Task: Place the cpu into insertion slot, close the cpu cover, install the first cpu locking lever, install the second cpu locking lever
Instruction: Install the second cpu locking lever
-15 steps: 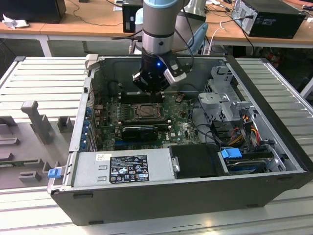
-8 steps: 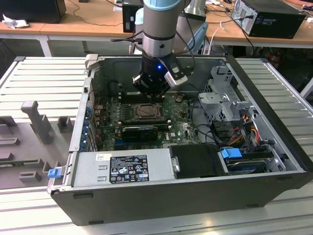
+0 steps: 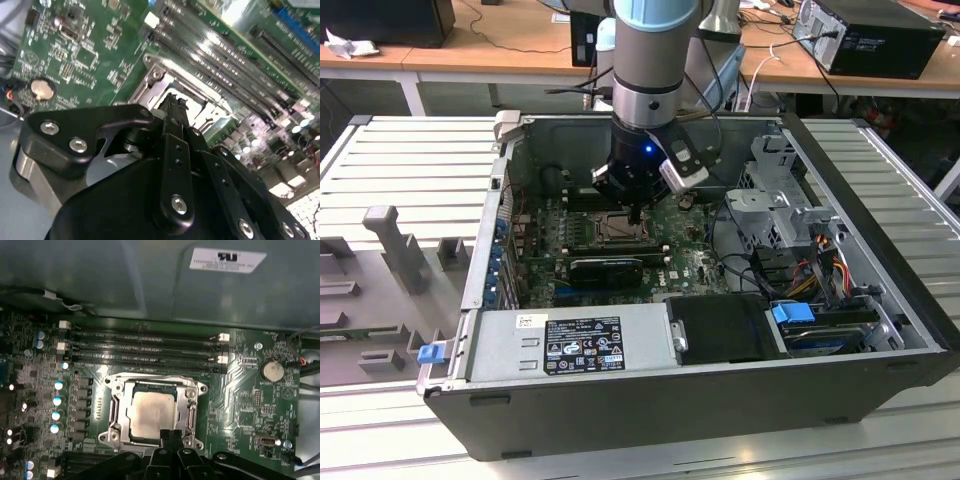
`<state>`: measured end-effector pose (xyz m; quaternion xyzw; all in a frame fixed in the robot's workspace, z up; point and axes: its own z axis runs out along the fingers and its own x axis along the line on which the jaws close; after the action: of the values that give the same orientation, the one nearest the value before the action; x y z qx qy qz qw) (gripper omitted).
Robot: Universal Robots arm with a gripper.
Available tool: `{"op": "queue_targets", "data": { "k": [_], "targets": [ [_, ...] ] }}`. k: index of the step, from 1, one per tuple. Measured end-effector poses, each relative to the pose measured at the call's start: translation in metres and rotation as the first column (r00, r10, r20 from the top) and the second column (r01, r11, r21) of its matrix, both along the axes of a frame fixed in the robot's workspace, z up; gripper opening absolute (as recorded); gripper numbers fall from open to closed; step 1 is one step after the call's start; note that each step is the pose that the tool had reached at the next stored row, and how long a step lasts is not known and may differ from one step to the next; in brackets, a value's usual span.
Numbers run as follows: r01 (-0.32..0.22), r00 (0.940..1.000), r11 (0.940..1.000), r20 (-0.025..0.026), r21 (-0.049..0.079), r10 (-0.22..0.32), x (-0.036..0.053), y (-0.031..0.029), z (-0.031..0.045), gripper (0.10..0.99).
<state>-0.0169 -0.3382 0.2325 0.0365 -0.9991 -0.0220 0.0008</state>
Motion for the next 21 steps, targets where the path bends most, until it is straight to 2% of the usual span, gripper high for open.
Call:
{"op": "queue_targets", "data": {
  "k": [2, 5, 8, 11, 16, 20, 21],
  "targets": [
    [0.0, 1.0, 1.0, 0.0, 0.0, 0.0, -0.0001, -0.0006, 0.0018, 0.106],
    [0.0, 1.0, 1.0, 0.0, 0.0, 0.0, 0.0, -0.001, 0.0094, 0.106],
    [0.0, 1.0, 1.0, 0.0, 0.0, 0.0, 0.0, -0.005, 0.0095, 0.106],
    [0.0, 1.0, 1.0, 0.0, 0.0, 0.0, 0.0, -0.012, 0.0095, 0.106],
    [0.0, 1.0, 1.0, 0.0003, 0.0, 0.0, 0.0, -0.014, 0.0121, 0.106],
    [0.0, 1.0, 1.0, 0.0002, 0.002, 0.0, -0.0002, -0.0258, 0.0122, 0.106],
    [0.0, 1.0, 0.9996, -0.0004, 0.027, 0.0, -0.0002, -0.0315, 0.0122, 0.106]
  ]
}}
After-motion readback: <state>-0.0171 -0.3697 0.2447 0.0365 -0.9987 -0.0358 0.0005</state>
